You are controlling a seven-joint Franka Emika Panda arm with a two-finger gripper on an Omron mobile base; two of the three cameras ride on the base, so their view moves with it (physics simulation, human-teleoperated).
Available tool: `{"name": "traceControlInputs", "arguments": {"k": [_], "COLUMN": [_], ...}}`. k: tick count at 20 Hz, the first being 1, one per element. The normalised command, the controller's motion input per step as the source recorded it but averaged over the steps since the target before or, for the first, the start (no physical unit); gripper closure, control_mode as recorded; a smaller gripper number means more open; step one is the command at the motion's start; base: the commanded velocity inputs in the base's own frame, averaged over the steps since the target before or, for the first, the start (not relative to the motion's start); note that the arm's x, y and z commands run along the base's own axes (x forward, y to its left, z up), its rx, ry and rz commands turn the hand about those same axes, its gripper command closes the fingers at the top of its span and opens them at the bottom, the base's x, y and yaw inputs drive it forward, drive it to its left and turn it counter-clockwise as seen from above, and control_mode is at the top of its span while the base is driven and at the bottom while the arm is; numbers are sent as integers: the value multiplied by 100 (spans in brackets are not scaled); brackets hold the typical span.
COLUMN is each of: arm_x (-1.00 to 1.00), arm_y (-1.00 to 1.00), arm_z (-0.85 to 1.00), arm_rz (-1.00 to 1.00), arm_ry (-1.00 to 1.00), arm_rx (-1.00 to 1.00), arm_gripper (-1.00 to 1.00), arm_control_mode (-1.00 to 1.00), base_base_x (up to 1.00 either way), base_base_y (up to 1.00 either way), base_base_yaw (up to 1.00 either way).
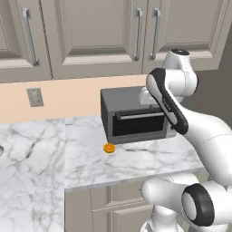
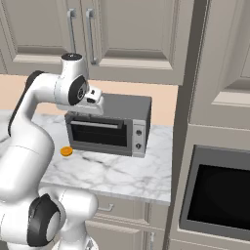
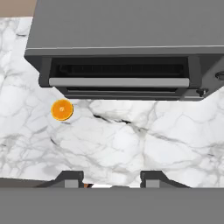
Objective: Place the orange in the correct fridge rack based on whether it is a fruit or vegetable. Finally, close the fridge door.
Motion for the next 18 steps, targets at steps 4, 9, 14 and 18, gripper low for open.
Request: {"name": "traceControlInputs", "arguments": {"k": [4,9,14,18], "arm_x": [0,0,0,0], "arm_y": [19,63,45,43], "arm_z": [-19,-41,-35,-59], "arm_rz": [0,0,0,0], "arm_ry": [0,0,-1,0], "arm_rx": [-3,-8,-1,0], "arm_gripper": [-100,-100,-100,-100], "arm_control_mode": [-100,-100,-100,-100], "base_base_x": [0,0,0,0], "base_base_y": [0,0,0,0], "base_base_yaw": [0,0,0,0]}}
